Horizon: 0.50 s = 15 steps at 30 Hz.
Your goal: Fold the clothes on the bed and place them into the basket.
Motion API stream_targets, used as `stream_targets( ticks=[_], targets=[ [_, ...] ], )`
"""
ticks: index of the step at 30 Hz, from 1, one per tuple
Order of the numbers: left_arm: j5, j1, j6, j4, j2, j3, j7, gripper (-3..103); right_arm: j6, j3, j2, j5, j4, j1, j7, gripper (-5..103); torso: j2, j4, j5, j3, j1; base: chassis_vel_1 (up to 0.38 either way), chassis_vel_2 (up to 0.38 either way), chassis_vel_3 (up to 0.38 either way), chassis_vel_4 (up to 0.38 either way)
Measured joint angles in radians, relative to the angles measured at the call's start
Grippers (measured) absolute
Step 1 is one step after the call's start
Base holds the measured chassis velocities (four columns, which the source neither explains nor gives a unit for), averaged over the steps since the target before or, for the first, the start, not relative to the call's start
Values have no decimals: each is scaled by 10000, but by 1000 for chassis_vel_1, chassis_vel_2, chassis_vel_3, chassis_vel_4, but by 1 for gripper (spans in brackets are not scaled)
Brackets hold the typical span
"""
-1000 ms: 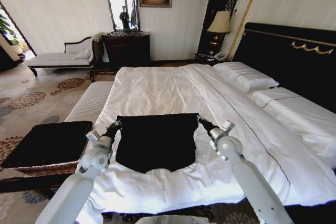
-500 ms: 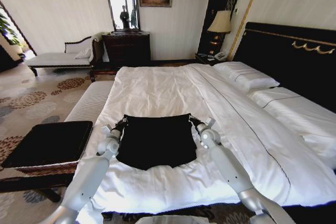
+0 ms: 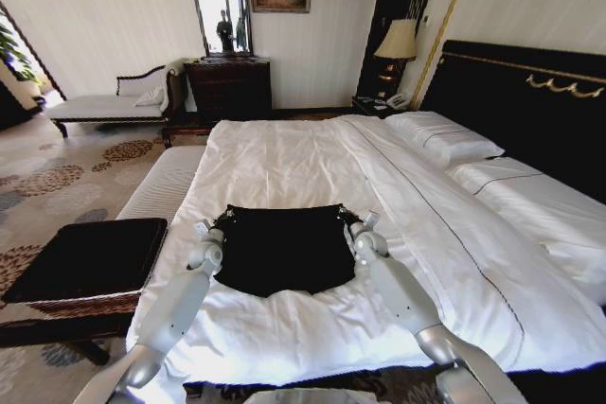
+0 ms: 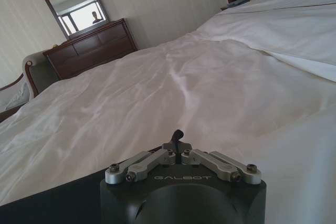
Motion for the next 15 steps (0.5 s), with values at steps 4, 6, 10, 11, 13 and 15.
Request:
stream_targets(
  ticks=[4, 6, 10, 11, 13, 15],
  targets=[
    [22, 401, -116, -304, 0, -175, 77, 0, 219, 13, 33, -301, 128, -188, 5, 1, 0, 6, 2, 0, 0, 0, 0, 0, 0],
    [39, 516, -157, -429, -8, -227, 79, 0, 284, 13, 14, -397, 221, -271, 5, 1, 1, 5, 2, 0, 0, 0, 0, 0, 0],
    [471, 1056, -544, -877, -87, -588, 36, 0, 649, 117, -128, -982, 964, -1028, -41, 1, 1, 0, 1, -1, -1, 0, 0, 0, 0],
    [585, 1197, -616, -991, -101, -676, 6, 0, 770, 195, -128, -1181, 1129, -1262, -85, 1, 1, -1, 3, -1, -1, 0, 0, 0, 0],
    [640, 1288, -648, -1068, -109, -724, -11, 0, 830, 254, -120, -1301, 1214, -1406, -110, 1, 1, 0, 3, -1, -1, 0, 0, 0, 0],
    [750, 1698, -721, -1473, -126, -827, -39, 0, 1071, 511, -87, -1823, 1587, -1981, -219, 1, 1, 5, 2, -1, 0, 0, 0, 0, 0]
  ],
)
